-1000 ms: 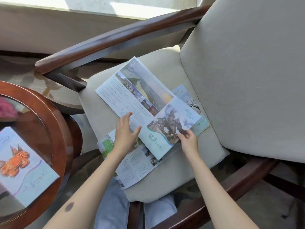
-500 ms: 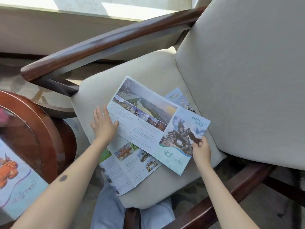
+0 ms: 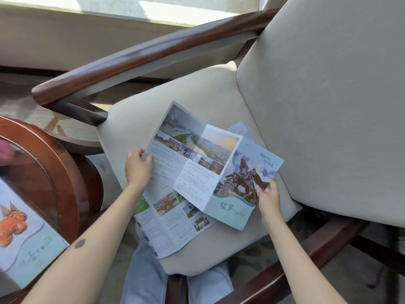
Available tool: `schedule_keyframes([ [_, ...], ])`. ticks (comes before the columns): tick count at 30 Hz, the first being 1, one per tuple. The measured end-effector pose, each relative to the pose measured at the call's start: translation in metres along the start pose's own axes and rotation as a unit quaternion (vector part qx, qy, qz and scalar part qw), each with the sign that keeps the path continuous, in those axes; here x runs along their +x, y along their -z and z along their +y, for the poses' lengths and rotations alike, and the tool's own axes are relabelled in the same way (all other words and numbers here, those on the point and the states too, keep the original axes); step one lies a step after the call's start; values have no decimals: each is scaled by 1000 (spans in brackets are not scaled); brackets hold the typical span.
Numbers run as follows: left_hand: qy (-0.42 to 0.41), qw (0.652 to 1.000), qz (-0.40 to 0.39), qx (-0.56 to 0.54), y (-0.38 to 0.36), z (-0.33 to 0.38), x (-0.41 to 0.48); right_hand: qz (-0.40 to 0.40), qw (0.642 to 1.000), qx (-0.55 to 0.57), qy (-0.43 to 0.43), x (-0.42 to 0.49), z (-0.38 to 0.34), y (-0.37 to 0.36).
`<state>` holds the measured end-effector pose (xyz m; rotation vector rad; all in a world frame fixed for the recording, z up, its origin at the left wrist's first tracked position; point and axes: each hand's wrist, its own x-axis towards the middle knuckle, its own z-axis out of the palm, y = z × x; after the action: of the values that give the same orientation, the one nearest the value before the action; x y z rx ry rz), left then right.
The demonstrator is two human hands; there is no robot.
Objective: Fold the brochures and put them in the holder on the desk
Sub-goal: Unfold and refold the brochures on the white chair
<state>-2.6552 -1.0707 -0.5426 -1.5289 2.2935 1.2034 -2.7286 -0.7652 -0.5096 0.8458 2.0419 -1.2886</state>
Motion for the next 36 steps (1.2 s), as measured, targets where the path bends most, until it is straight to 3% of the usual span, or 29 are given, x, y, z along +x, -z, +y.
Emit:
schedule_keyframes([
  [9,-9,989,-112,-101,-4,0,-24,-91,996,3,4,-9,-16,-44],
  [16,-39,980,-171,-89,5,7,-33,-114,991,-49,58,-19,-42,-98],
  [19,-47,985,-148,-78,6,8,-30,-105,990,-69,68,-19,-47,-114],
  [24,-33,985,-65,-154,15,17,-22,-87,985,-133,63,-15,-43,-112],
  [28,1,957,-46,-286,34,29,-19,-117,967,-219,63,-17,-27,-98],
  [36,56,884,-89,-456,46,27,-28,-248,962,-88,67,-37,-36,-112],
])
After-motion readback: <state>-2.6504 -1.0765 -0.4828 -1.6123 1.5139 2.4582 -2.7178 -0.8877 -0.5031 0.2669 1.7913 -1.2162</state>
